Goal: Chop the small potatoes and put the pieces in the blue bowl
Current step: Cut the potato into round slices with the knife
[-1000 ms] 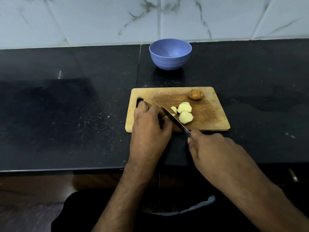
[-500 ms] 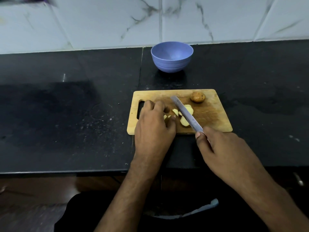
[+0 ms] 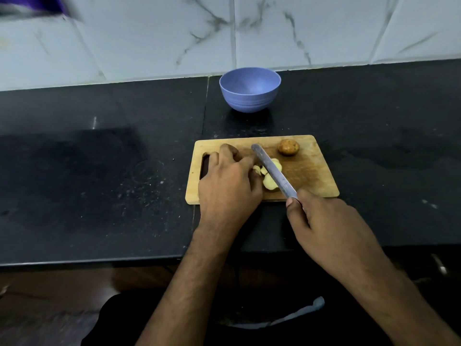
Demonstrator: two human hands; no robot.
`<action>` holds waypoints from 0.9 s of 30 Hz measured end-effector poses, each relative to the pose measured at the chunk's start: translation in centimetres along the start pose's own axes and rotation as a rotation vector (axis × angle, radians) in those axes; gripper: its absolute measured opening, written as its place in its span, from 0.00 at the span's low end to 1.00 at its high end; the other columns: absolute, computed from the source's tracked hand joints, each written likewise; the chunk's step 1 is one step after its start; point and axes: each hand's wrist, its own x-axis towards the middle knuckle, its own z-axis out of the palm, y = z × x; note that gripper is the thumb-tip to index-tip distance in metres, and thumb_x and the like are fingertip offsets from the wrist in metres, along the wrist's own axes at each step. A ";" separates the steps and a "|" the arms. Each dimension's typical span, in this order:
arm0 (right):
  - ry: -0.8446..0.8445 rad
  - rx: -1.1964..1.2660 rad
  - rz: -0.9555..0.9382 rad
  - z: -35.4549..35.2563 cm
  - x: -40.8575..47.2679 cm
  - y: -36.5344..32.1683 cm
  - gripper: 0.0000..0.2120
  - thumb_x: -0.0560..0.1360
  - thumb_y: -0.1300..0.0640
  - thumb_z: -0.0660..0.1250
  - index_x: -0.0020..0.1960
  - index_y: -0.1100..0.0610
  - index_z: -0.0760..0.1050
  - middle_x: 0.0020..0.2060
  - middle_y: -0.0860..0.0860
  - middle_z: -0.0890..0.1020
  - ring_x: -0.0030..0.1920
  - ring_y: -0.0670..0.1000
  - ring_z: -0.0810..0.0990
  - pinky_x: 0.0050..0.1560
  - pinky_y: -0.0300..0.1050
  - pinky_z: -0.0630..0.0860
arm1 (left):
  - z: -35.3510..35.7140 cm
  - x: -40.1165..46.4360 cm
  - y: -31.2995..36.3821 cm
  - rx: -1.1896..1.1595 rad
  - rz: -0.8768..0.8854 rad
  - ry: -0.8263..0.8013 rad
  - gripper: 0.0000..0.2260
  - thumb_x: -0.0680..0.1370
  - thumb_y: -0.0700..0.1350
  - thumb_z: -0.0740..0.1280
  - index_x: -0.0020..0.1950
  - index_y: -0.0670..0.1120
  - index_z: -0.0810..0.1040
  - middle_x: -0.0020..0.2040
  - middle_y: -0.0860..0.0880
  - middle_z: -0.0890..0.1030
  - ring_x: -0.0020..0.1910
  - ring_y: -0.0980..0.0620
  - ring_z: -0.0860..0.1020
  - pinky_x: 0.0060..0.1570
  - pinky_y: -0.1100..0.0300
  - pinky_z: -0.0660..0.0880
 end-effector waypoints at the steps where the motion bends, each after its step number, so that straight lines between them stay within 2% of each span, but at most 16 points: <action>1: -0.001 0.004 0.000 0.0 0.0 0.0 0.13 0.82 0.45 0.51 0.39 0.45 0.63 0.26 0.46 0.72 0.24 0.45 0.72 0.25 0.36 0.58 | 0.0 0.0 0.1 0.024 0.015 -0.009 0.10 0.79 0.53 0.63 0.58 0.55 0.79 0.58 0.52 0.71 0.56 0.53 0.70 0.32 0.60 0.62; 6: -0.001 -0.001 -0.004 0.1 0.0 0.1 0.12 0.82 0.45 0.51 0.41 0.45 0.64 0.26 0.46 0.72 0.25 0.45 0.72 0.25 0.37 0.59 | -0.1 -0.3 -0.3 -0.067 -0.046 0.005 0.07 0.78 0.54 0.66 0.51 0.54 0.79 0.54 0.55 0.71 0.55 0.55 0.70 0.30 0.60 0.65; 9: -0.003 -0.001 -0.013 0.2 -0.1 0.1 0.12 0.82 0.45 0.51 0.42 0.45 0.65 0.26 0.46 0.73 0.25 0.45 0.73 0.25 0.36 0.60 | -0.1 -0.7 -0.5 -0.139 -0.078 0.031 0.08 0.78 0.55 0.68 0.47 0.51 0.79 0.52 0.54 0.72 0.53 0.55 0.71 0.32 0.59 0.71; 11: -0.014 -0.005 -0.018 0.3 -0.1 0.1 0.12 0.82 0.44 0.51 0.43 0.45 0.66 0.26 0.46 0.73 0.25 0.45 0.73 0.25 0.36 0.62 | -0.2 -1.0 -0.5 -0.170 -0.079 0.051 0.08 0.78 0.53 0.70 0.46 0.49 0.79 0.51 0.53 0.72 0.53 0.54 0.71 0.36 0.61 0.72; 16: -0.100 -0.007 -0.010 0.3 -1.0 -0.3 0.12 0.82 0.42 0.49 0.47 0.44 0.68 0.30 0.45 0.75 0.29 0.44 0.76 0.29 0.38 0.69 | -0.4 -1.7 -0.6 -0.186 -0.067 0.086 0.07 0.79 0.47 0.69 0.53 0.46 0.84 0.52 0.50 0.72 0.55 0.53 0.70 0.47 0.62 0.71; 20: -0.140 -0.006 0.027 0.1 -1.5 -0.9 0.12 0.82 0.43 0.49 0.49 0.45 0.68 0.32 0.46 0.76 0.29 0.44 0.76 0.30 0.37 0.70 | -0.7 -1.7 -0.5 -0.195 -0.044 0.065 0.09 0.79 0.46 0.68 0.57 0.45 0.83 0.53 0.51 0.72 0.57 0.53 0.70 0.47 0.61 0.74; 23: -0.157 -0.008 0.038 -0.1 -1.5 -1.3 0.12 0.83 0.44 0.49 0.50 0.46 0.68 0.32 0.46 0.76 0.30 0.44 0.76 0.30 0.37 0.70 | -0.7 -1.6 -0.7 -0.243 -0.041 0.058 0.11 0.78 0.46 0.69 0.60 0.49 0.82 0.53 0.53 0.72 0.57 0.54 0.70 0.48 0.61 0.75; 27: -0.202 -0.048 0.041 -0.5 -1.5 -1.9 0.12 0.83 0.45 0.48 0.52 0.47 0.68 0.34 0.46 0.75 0.33 0.44 0.76 0.34 0.40 0.74 | -0.6 -1.5 -0.7 -0.265 -0.037 0.066 0.09 0.78 0.45 0.70 0.58 0.50 0.83 0.52 0.54 0.73 0.56 0.54 0.71 0.45 0.61 0.75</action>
